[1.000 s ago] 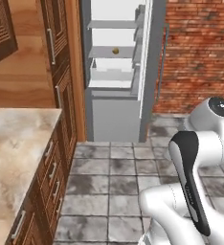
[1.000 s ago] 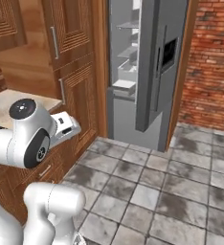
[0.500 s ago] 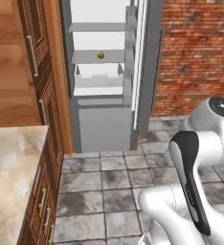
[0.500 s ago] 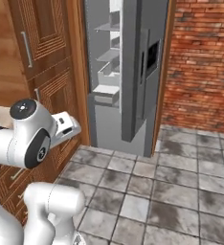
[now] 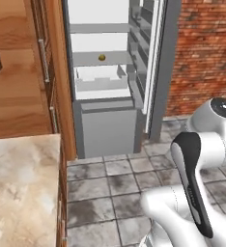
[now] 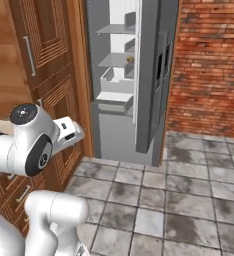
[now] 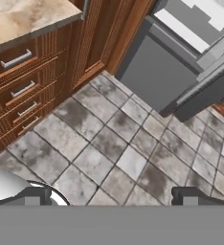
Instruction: Place the cold items (carrot and squash) from the fridge in one tupperware on the dining counter. Place the warm items (hot dog and kebab skewer) in the stove area in another tupperware.
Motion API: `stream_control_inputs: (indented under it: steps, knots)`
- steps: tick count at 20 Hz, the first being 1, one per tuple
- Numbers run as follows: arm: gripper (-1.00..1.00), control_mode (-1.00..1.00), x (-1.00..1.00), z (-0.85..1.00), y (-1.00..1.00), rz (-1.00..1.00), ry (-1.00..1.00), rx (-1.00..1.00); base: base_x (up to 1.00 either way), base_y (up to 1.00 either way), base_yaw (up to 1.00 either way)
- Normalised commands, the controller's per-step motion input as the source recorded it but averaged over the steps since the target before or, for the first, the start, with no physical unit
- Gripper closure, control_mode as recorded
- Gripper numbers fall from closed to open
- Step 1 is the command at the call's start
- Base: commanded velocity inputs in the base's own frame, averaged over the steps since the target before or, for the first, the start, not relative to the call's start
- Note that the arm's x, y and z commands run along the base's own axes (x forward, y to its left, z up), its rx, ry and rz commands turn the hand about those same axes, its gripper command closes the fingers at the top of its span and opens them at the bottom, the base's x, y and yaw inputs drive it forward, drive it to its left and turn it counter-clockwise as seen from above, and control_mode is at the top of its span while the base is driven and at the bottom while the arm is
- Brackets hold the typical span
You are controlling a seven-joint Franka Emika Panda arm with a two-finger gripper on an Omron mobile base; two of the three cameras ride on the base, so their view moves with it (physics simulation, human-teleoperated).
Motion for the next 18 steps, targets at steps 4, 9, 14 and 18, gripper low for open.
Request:
stream_control_inputs:
  steps: [4, 9, 14, 18]
  knots:
    - [-1.00, 1.00, 0.00, 0.00, 0.00, 0.00, 0.00, 0.00, 0.70, 0.37, -0.15]
    - [-1.00, 1.00, 0.00, 0.00, 0.00, 0.00, 0.00, 0.00, 0.57, 0.57, -0.16]
    - [-1.00, 1.00, 0.00, 0.00, 0.00, 0.00, 0.00, 0.00, 0.58, 0.56, -0.15]
    - [-1.00, 1.00, 0.00, 0.00, 0.00, 0.00, 0.00, 0.00, 0.78, 0.16, -0.11]
